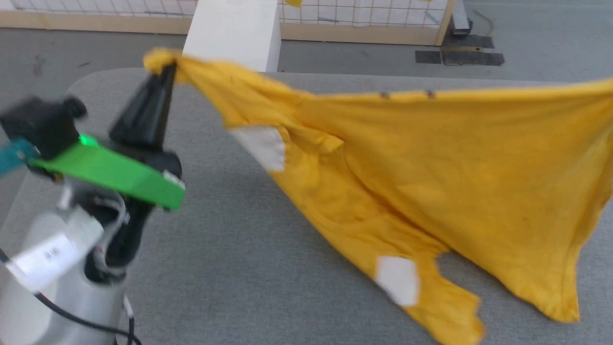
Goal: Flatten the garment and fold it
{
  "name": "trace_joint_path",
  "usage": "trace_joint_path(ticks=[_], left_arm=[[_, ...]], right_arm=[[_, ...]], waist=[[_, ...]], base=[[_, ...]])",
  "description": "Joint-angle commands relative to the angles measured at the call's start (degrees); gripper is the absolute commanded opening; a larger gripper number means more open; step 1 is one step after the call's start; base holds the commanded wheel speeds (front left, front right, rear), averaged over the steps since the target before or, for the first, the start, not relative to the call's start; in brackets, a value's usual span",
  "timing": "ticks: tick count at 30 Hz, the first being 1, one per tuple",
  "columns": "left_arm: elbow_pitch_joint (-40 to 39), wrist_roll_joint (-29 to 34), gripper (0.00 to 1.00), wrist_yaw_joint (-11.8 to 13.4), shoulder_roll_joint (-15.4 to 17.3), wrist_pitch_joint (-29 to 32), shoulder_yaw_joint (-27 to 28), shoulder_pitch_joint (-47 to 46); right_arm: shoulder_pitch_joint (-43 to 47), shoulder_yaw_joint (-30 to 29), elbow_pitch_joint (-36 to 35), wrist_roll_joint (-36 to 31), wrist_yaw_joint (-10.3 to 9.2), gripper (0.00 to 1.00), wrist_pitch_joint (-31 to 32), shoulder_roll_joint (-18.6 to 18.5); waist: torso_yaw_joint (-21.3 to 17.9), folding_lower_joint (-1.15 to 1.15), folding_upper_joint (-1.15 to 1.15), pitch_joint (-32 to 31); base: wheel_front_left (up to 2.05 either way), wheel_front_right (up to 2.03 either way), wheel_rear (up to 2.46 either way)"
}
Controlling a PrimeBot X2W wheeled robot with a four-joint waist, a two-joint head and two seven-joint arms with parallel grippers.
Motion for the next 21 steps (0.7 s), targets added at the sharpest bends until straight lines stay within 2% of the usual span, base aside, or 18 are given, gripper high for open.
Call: trace_joint_path(ticks=[1,5,10,16,17,21], left_arm=[[-0.69,0.55,0.0,-0.46,0.61,0.77,0.07,-3.6],[-1.34,0.98,0.0,-1.02,1.41,3.41,-0.44,-12.23],[0.38,1.38,0.0,-0.87,1.03,5.39,-0.4,-23.66],[5.96,1.45,0.0,-0.82,0.44,7.08,-0.06,-36.95],[8.12,1.9,0.0,-0.62,0.45,7.33,0.17,-41.11],[13.06,3.74,0.0,-0.31,1.25,7.45,0.62,-49.78]], right_arm=[[-2.68,0.42,-1.13,0.02,-0.09,0.0,1.43,-1.31],[-9.6,2.54,-1.93,0.41,-0.09,0.0,5.4,-5.21],[-19.69,5.66,0.51,0.88,-0.09,0.0,8.59,-8.9],[-32.9,9.75,5.24,0.04,-0.09,0.0,10.73,-9.77],[-37.66,10.9,7.58,-0.88,-0.09,0.0,10.83,-9.53],[-47.09,11.79,13.4,-3.93,-0.09,0.0,9.39,-7.95]], waist=[[-0.95,0.0,0.0,-0.28],[-1.8,0.0,0.0,0.87],[-2.68,0.0,0.0,3.66],[-3.97,0.0,0.0,9.41],[-4.45,0.0,0.0,11.83],[-5.54,0.0,0.0,16.83]], base=[[0.0,0.0,0.0],[0.0,0.0,0.0],[0.0,0.0,0.0],[0.0,0.0,0.0],[0.0,0.0,0.0],[0.0,0.0,0.0]])
